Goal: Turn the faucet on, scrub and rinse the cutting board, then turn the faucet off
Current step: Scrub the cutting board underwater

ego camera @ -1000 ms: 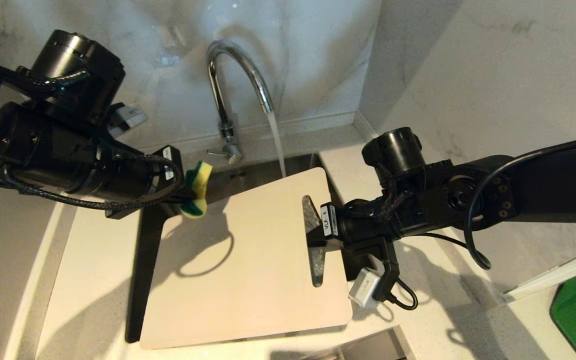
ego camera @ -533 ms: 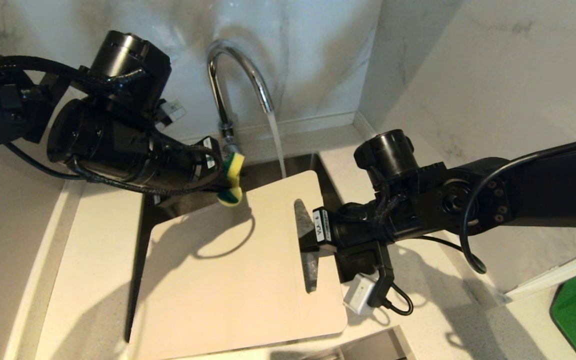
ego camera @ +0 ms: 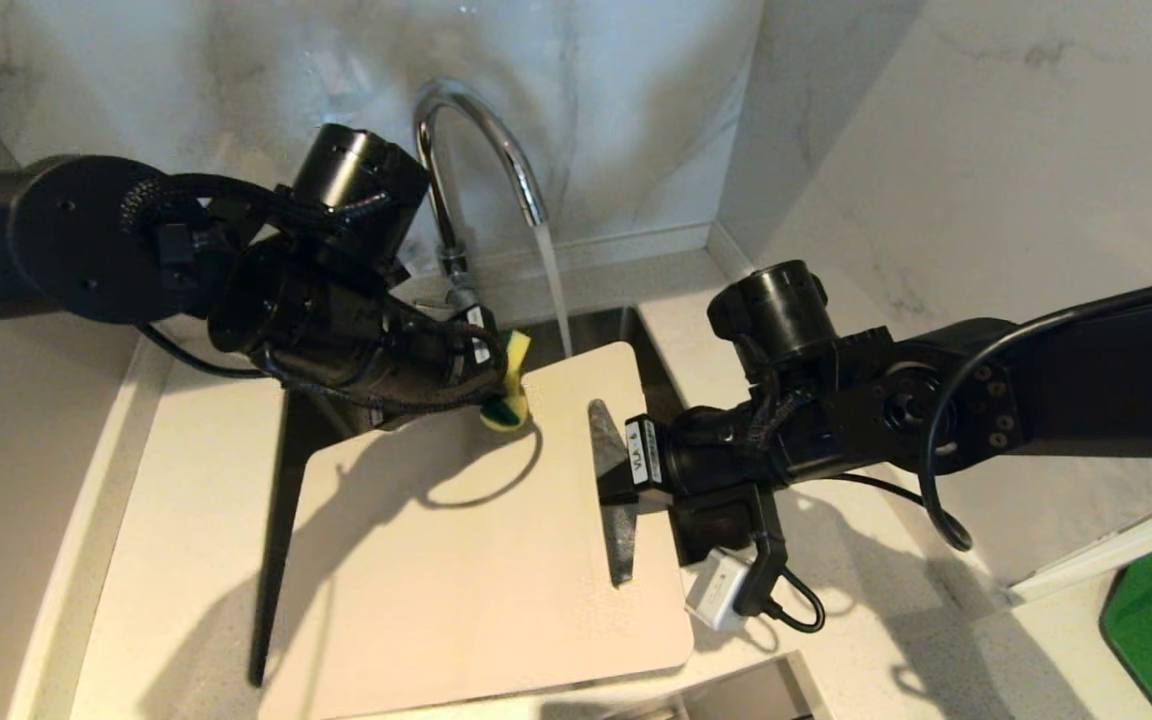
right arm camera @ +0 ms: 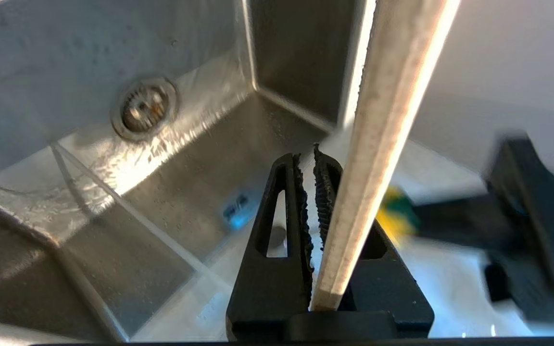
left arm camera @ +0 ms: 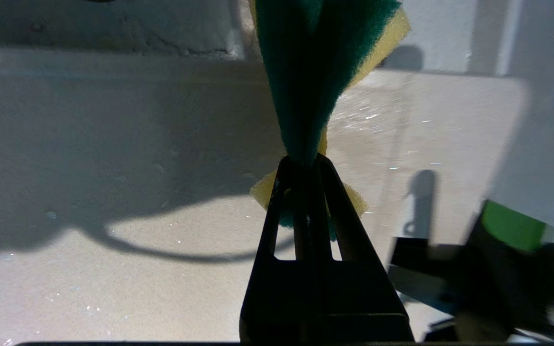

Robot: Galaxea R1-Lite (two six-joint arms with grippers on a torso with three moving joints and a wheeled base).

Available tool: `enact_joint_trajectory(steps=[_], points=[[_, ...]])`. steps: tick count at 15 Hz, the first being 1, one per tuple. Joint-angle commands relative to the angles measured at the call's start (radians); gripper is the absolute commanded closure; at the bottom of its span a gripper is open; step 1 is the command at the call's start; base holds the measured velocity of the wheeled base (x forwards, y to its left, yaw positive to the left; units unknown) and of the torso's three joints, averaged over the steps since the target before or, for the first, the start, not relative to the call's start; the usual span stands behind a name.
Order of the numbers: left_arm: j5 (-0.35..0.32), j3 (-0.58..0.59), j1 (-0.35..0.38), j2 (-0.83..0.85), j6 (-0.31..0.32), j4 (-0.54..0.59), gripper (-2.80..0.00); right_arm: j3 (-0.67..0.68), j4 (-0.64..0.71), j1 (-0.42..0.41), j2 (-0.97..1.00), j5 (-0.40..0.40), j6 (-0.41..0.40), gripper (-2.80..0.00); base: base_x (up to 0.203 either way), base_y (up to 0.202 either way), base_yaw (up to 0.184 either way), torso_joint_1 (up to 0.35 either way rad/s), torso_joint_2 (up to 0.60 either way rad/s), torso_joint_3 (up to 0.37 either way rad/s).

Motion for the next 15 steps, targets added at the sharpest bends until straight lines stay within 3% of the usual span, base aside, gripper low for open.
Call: enact_joint_trajectory(steps=[1, 9, 15], points=[[0.001, 0.011, 0.010, 0.044, 0.003, 0.000, 0.00, 0.007, -0.055, 0.001, -0.009, 0.003, 0.023, 0.00, 0.000, 0.000, 0.000, 0.000, 0.00, 0.000], [0.001, 0.032, 0.093, 0.089, 0.032, -0.049, 0.00, 0.048, -0.075, 0.001, -0.055, 0.005, 0.033, 0.00, 0.000, 0.000, 0.000, 0.000, 0.00, 0.000], [-0.001, 0.186, 0.157, 0.029, 0.074, -0.124, 0.00, 0.046, -0.075, -0.001, -0.058, 0.005, 0.033, 0.00, 0.000, 0.000, 0.000, 0.000, 0.00, 0.000]])
